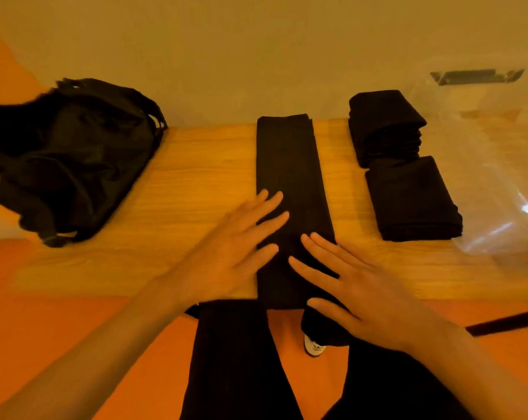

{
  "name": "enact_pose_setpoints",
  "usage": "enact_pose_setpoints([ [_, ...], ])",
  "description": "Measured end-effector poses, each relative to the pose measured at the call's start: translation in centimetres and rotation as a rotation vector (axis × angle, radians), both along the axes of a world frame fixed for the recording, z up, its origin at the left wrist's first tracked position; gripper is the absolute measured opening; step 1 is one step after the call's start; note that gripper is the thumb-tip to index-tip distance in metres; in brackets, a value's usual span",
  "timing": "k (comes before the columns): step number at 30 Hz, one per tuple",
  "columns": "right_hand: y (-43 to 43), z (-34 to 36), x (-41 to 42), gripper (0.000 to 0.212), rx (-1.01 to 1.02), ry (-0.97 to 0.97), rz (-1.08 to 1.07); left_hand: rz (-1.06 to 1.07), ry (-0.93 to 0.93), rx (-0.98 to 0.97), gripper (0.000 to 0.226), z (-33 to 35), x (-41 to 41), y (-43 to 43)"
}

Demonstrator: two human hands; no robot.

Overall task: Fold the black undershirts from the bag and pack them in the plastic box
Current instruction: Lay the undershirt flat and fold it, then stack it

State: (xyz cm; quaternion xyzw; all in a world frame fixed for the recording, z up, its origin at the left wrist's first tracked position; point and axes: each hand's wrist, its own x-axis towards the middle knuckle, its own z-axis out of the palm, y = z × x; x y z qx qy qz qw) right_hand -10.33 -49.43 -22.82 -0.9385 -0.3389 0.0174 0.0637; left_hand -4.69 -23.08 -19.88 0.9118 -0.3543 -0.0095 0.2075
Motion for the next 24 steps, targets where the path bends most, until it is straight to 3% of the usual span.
enact_pose_setpoints([
  [2,-0.7,-1.1,-0.8,0.063,-0.014,-0.055,-0.017,-0.104,-0.04,0.12,0.066,-1.8,-3.9,1.6],
  [5,-1.1,-1.8,-1.6,0.058,0.063,-0.161,-0.003,-0.083,-0.234,0.273,0.071,-4.7,-6.5,2.4],
  [7,-1.5,-2.5,-2.0,0.049,0.2,-0.212,0.021,-0.046,-0.319,0.222,0.061,-5.9,-7.4,2.3],
  [10,-2.0,-3.7,-2.6,0.058,0.372,-0.272,0.008,-0.008,-0.446,0.108,0.05,-6.9,-7.5,1.9],
  [13,-2.4,-4.5,-2.8,0.061,0.401,-0.293,0.007,0.024,-0.543,0.014,0.047,-7.5,-7.6,1.5],
  [18,-2.7,-4.5,-3.1,0.039,0.441,-0.273,0.026,0.076,-0.715,-0.037,0.039,-8.5,-8.0,1.7],
  [24,-2.9,-4.5,-2.9,0.049,0.41,-0.277,0.034,0.024,-0.705,0.07,0.052,-7.4,-7.4,1.5],
])
